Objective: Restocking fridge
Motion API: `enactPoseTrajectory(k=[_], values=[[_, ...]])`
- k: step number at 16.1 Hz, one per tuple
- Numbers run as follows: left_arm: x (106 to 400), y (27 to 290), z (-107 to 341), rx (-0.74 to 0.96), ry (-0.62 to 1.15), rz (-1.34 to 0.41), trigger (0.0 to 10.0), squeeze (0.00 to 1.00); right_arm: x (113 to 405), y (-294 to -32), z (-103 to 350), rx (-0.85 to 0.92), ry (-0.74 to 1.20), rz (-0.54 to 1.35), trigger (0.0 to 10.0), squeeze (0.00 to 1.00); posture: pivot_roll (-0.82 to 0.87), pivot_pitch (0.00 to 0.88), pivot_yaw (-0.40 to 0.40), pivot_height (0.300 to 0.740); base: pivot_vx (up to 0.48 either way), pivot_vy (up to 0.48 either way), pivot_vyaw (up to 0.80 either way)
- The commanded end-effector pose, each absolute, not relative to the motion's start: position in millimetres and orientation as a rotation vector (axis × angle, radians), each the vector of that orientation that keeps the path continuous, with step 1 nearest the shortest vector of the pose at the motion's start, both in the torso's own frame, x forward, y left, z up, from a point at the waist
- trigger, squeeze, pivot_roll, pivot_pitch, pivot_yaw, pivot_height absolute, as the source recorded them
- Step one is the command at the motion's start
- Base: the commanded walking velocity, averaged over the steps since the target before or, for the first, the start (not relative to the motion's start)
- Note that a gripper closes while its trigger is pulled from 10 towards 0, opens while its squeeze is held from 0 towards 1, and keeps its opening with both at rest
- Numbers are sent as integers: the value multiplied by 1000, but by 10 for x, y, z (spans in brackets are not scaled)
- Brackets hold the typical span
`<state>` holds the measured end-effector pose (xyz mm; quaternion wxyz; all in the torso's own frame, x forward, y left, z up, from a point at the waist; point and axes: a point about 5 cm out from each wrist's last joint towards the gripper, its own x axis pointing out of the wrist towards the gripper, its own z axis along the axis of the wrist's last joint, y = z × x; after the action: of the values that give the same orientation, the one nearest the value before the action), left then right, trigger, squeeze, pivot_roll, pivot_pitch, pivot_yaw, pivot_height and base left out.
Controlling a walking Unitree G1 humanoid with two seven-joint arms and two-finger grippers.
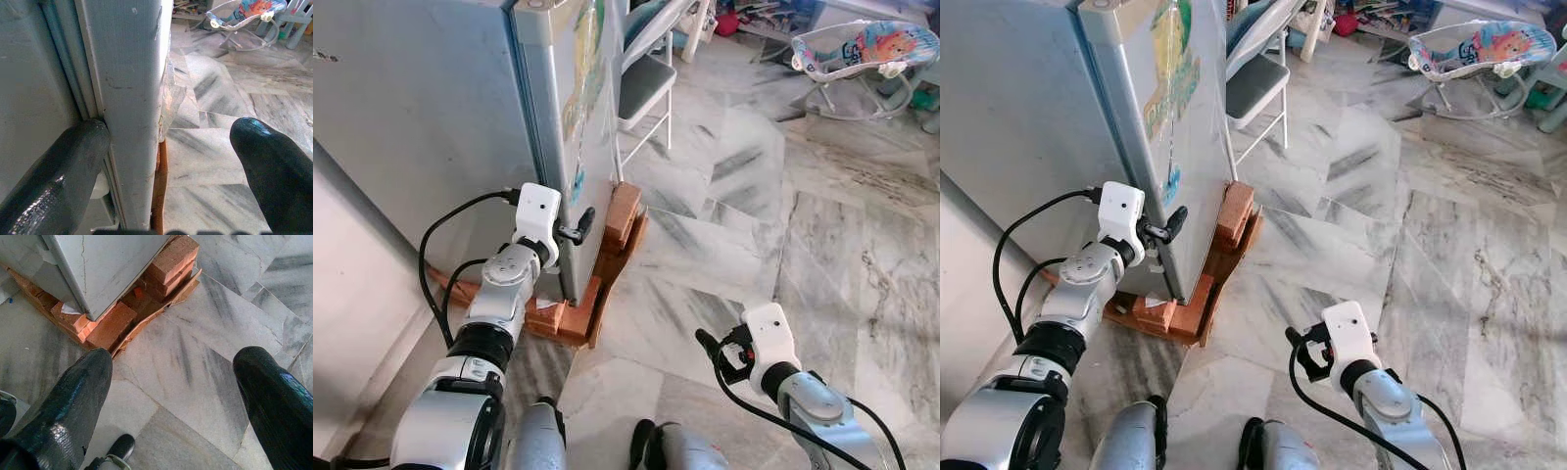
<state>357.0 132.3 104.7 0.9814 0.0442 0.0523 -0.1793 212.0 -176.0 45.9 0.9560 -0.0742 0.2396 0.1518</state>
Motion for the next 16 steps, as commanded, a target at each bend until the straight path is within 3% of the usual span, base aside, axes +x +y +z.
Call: enactPoseTrajectory(k=[1,4,7,9,11,13,15,16], values=[[3659,1237,1199,139,53,-365,10000,0,2088,-1777,426,-156,508,310,10000,0,33,171,-92,740,0,0,0],[3798,1307,1394,149,13,-266,10000,0,2057,-1724,423,-184,529,390,10000,0,34,168,-98,740,0,0,0],[3872,943,1746,193,-111,-400,10000,0,2057,-1711,394,-182,545,402,10000,0,39,164,-97,740,0,0,0],[3594,123,1932,175,-229,-781,10000,0,2068,-1707,389,-179,546,401,10000,0,37,160,-90,740,0,0,0],[3025,-444,1925,106,-258,-1261,10000,0,2087,-1697,385,-179,544,398,10000,0,22,151,-85,740,0,0,0],[2925,-463,1824,54,-186,-1342,10000,0,2097,-1688,387,-178,540,398,10000,0,23,149,-83,740,0,0,0],[3136,-261,1742,58,-161,-1194,10000,0,2108,-1688,384,-174,540,397,10000,0,31,149,-85,740,0,0,0],[3348,34,1665,45,-120,-1030,10000,0,2116,-1691,376,-170,543,399,10000,0,38,148,-87,740,0,0,0]])
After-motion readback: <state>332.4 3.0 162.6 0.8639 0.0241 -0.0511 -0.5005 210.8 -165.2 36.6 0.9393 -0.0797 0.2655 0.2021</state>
